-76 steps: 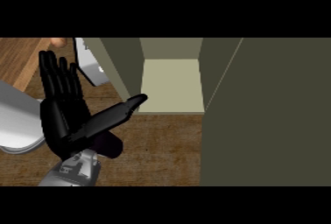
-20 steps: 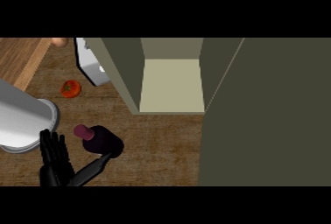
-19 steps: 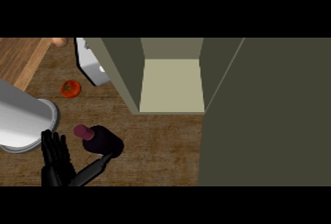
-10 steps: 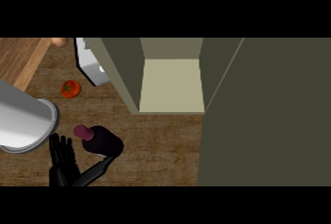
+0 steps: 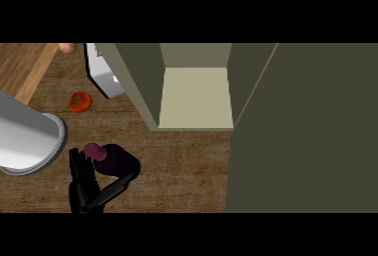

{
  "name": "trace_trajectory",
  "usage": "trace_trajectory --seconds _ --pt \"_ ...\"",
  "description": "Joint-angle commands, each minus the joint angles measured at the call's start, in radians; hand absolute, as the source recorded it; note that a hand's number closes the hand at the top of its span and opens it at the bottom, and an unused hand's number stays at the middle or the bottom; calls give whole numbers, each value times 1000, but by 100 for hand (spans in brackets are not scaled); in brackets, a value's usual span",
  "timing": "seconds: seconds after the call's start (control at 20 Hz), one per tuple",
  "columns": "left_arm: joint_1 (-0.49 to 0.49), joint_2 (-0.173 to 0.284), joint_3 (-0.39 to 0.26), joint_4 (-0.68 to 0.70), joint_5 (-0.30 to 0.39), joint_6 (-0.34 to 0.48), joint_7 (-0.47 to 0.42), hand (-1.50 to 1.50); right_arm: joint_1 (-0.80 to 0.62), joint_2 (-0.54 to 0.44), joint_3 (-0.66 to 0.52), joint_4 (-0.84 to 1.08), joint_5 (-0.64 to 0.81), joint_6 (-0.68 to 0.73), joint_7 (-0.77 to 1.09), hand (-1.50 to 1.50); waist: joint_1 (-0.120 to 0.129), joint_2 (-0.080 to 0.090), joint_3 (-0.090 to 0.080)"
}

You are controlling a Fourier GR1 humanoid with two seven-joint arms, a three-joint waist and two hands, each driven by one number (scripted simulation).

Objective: Pick up the wine, place it into the cabinet and close the cabinet

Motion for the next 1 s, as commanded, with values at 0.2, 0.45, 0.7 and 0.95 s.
trace_trajectory --seconds 0.2,0.45,0.7,0.95 --pt "-106 -1 92 293 87 -122 -193 -150 -4 39 52 23 61 -15 -43 -150 0 1 0" --pt "-116 -1 55 291 150 -167 -194 -150 63 -20 -56 -3 -58 59 -73 -150 -2 0 0" --pt "-143 12 64 359 185 -249 -239 -150 -31 -27 -58 -3 -62 19 20 -150 1 0 0" --pt "-159 2 76 409 181 -278 -275 -150 17 14 23 -22 18 6 -1 -150 0 0 0"
